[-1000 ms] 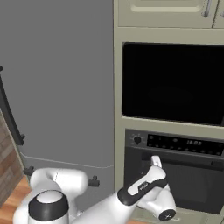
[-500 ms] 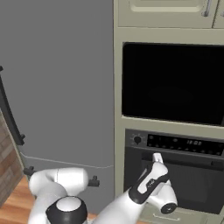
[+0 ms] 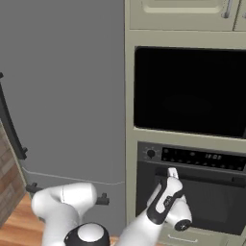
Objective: Take the fish from the oven and place it on the plate on the counter.
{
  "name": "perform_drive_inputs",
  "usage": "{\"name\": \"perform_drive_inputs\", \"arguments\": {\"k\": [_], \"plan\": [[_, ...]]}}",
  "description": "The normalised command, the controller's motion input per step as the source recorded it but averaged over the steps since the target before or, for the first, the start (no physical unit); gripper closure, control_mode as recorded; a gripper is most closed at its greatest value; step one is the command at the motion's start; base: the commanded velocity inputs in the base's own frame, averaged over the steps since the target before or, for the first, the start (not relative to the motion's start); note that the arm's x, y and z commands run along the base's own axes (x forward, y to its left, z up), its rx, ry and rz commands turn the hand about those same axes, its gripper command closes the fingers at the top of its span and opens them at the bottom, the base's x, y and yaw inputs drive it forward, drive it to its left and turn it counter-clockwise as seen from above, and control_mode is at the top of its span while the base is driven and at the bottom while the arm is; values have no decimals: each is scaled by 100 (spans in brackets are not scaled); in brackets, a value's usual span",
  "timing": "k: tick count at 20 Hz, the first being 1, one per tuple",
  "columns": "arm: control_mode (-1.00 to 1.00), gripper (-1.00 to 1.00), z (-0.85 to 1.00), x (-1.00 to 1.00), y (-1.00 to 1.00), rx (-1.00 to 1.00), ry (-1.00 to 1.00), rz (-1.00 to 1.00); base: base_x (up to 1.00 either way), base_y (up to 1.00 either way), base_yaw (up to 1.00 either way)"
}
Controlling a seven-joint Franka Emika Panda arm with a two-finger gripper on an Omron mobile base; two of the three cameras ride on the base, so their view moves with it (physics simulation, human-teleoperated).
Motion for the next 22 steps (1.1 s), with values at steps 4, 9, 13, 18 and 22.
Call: {"name": "perform_drive_inputs", "arguments": {"k": [4,9,13,18,22], "plan": [[-100,-100,-27,37,0,0,0,-3,0,0,0],[-100,-100,-28,28,0,0,0,-2,0,0,0],[-100,-100,-30,23,0,0,0,0,0,0,0],[-100,-100,-27,7,-10,0,-1,0,0,0,0],[-100,-100,-14,17,-14,0,0,0,0,0,0]]}}
